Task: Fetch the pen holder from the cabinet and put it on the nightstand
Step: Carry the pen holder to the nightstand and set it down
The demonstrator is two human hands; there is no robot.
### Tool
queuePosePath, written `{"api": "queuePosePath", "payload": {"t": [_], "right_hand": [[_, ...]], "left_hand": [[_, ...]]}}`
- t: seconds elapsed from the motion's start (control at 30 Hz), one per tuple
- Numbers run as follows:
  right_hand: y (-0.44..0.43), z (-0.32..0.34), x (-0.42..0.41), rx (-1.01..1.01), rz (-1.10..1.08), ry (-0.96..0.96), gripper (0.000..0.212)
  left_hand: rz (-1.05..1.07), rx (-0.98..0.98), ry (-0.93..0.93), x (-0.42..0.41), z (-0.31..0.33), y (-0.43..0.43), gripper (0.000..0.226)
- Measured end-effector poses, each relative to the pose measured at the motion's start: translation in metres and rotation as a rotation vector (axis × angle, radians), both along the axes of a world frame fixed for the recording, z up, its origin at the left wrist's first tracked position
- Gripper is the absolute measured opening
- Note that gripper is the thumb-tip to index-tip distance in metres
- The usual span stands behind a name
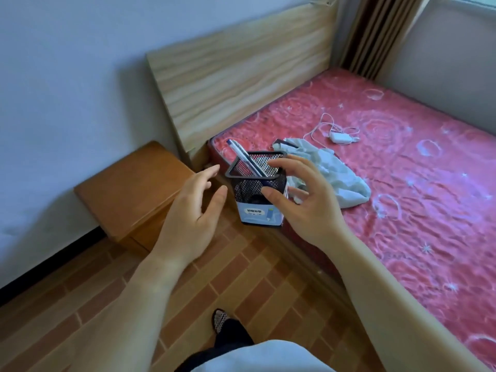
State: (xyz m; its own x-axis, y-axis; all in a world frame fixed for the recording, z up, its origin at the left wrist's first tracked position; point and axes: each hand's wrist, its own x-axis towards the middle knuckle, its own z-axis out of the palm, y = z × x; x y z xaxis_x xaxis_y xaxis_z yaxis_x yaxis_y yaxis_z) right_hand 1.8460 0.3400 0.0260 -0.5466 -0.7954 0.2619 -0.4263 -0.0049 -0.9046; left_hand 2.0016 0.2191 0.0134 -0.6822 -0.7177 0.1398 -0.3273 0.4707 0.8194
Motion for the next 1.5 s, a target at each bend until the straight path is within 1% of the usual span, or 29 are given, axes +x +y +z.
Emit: {"api": "queuePosePath", "payload": {"t": [0.13, 0.33, 0.53, 0.7, 0.83, 0.97, 1.17, 1.3, 1.4, 1.5], "right_hand": [[-0.066, 0.003, -0.018, -0.016, 0.022, 0.008, 0.037], [-0.145, -0.002, -0.044, 0.000, 0.104, -0.021, 0.036], [-0.246, -0.015, -0.074, 0.008, 0.240, -0.024, 0.036], [-0.342, -0.018, -0.104, 0.006, 0.414, -0.025, 0.036], [-0.408, -0.022, -0.125, 0.040, 0.481, 0.026, 0.036], [-0.459, -0.028, -0.129, 0.070, 0.548, 0.006, 0.036], [-0.520, -0.037, -0.116, 0.110, 0.562, 0.023, 0.036], [-0.559, -0.047, -0.101, 0.129, 0.528, 0.033, 0.036], [-0.589, -0.066, -0.094, 0.155, 0.515, 0.024, 0.036], [-0.618, -0.098, -0.094, 0.190, 0.515, 0.068, 0.038]], "left_hand": [[0.027, -0.025, -0.025, -0.014, 0.004, -0.062, 0.050], [0.087, -0.011, -0.073, -0.027, 0.001, -0.129, 0.050], [0.237, -0.019, -0.114, -0.044, -0.005, -0.206, 0.045], [0.394, 0.008, -0.129, -0.066, -0.003, -0.268, 0.050], [0.454, 0.010, -0.145, -0.083, -0.001, -0.315, 0.047], [0.501, -0.012, -0.135, -0.083, 0.002, -0.355, 0.047], [0.517, 0.034, -0.149, -0.066, -0.007, -0.411, 0.054], [0.464, 0.063, -0.165, -0.054, -0.021, -0.449, 0.047], [0.444, 0.070, -0.200, -0.046, -0.041, -0.479, 0.045], [0.452, 0.066, -0.225, -0.043, -0.072, -0.509, 0.045]]}}
